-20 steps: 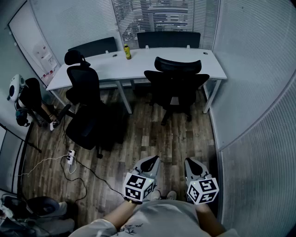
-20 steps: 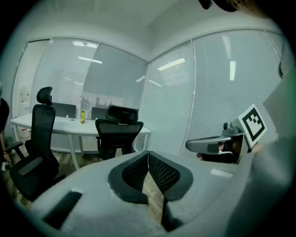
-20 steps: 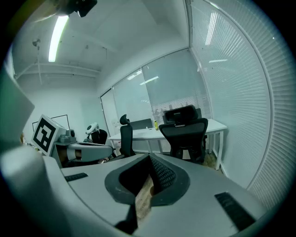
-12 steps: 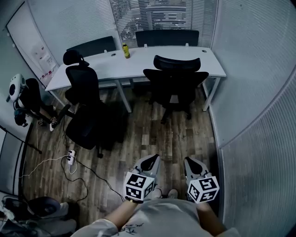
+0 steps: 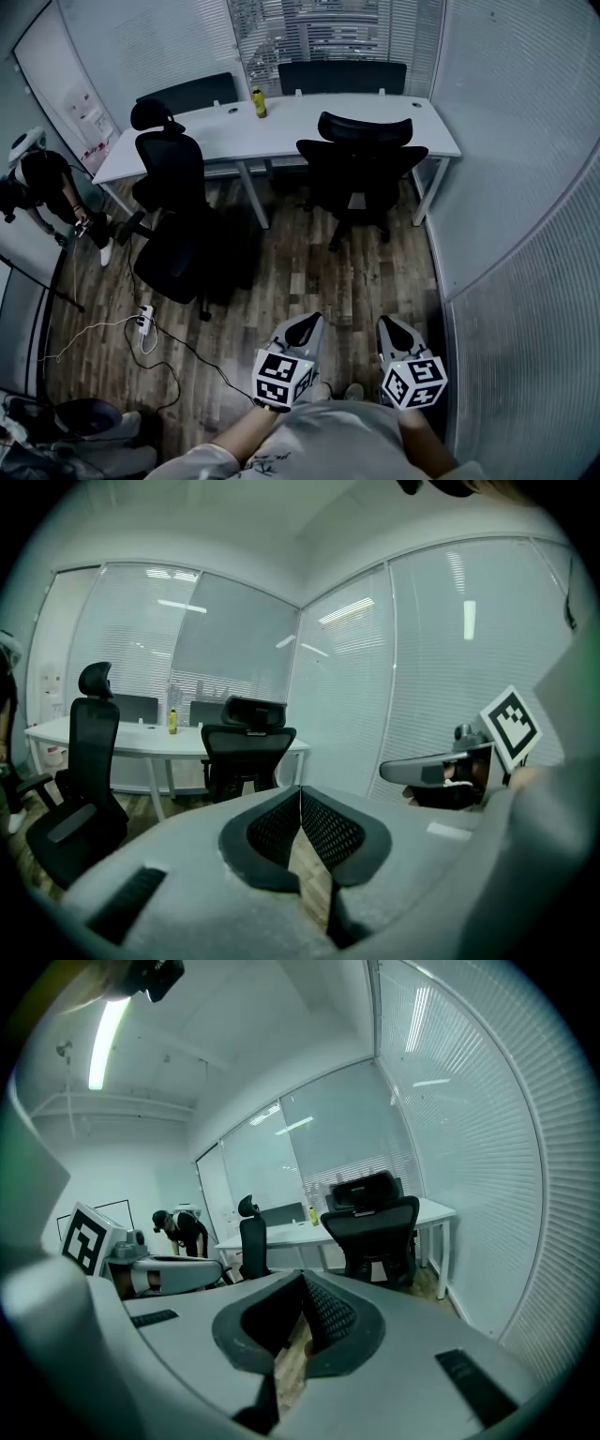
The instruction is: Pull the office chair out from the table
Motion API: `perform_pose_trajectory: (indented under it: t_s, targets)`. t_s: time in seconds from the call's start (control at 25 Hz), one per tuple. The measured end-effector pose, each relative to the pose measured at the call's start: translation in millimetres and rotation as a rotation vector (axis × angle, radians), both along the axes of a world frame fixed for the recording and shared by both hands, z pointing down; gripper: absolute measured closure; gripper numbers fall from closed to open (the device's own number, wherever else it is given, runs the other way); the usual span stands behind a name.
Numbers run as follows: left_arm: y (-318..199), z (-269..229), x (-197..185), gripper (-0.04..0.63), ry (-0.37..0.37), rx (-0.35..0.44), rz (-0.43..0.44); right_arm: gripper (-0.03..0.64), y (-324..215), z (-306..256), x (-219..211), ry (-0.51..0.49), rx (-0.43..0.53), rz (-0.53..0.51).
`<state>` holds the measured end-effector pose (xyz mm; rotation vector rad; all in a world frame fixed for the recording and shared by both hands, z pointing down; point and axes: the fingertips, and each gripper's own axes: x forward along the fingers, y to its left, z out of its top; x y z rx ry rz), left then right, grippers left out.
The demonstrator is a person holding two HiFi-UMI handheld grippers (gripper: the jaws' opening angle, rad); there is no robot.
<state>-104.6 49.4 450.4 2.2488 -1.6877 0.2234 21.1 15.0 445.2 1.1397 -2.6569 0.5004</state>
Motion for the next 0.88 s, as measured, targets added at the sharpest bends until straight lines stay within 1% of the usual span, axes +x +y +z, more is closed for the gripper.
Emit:
perform_pose_trajectory:
  t_s: [0.28,0.44,0.68,0.88]
  targets:
    - [7,-2,-19,0.583,0.028,0.022,0.013,0.611,13,2,-23,-0.001,0.019,-0.003]
    - [7,1,-24,0.584,0.040,0.020,0.022,0.611,17,4,-30,0.003,0.014,-0.008]
    - [-1,3,-23,0.584,0.048,0.017,0.038,0.611,7,4,-34,0.000,0.015,-0.005]
    - [-19,7,-31,0.584,0.056,0.013,0.030,0.611,-10,11,-41,0.000,0.002,-0.015]
